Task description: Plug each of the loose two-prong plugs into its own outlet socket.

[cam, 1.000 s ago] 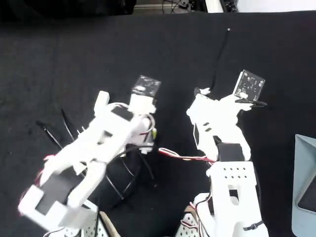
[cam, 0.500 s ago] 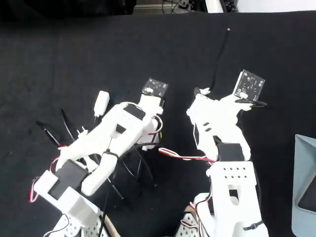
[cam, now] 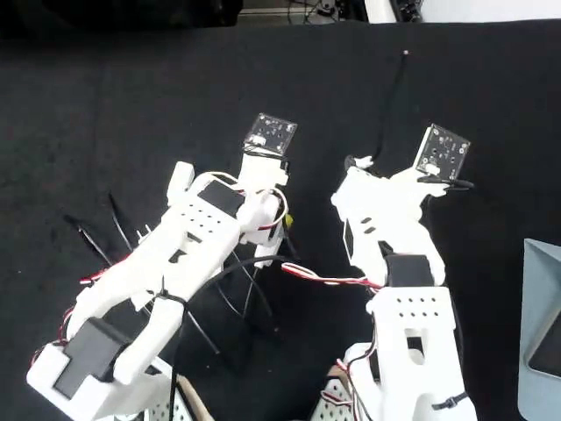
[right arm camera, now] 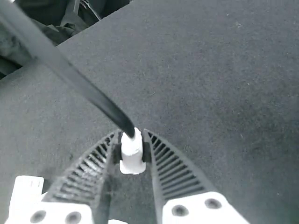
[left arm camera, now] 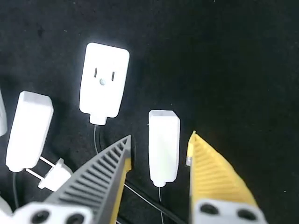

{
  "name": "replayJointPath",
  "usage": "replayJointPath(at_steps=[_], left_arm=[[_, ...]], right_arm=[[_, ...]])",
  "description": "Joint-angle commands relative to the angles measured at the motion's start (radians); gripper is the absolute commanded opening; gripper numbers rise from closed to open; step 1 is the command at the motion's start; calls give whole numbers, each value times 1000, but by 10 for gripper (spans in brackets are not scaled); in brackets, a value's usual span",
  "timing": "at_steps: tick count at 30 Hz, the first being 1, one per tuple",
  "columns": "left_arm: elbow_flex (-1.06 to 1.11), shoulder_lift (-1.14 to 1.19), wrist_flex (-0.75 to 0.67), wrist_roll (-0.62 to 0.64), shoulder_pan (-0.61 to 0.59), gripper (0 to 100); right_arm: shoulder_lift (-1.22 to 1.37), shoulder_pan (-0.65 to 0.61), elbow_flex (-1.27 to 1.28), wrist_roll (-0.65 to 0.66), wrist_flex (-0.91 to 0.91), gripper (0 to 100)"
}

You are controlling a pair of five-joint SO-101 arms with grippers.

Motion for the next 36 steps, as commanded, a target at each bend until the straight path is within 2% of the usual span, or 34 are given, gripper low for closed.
replayJointPath(at_steps=[1,9,14,19,28,36], left_arm=[[10,-8,0,-2,51,197],[4,189,-58,0,61,197],[-27,232,-55,-28,-28,197],[-120,232,52,-129,-84,196],[-361,232,304,-137,-77,196],[-343,242,316,-137,-111,196]], right_arm=[[4,43,-50,-6,-20,13],[5,92,-64,-12,-20,13],[7,94,-64,-12,-20,13],[7,91,-64,-8,-20,13],[10,87,-64,-6,-20,13],[8,87,-64,-6,-18,13]])
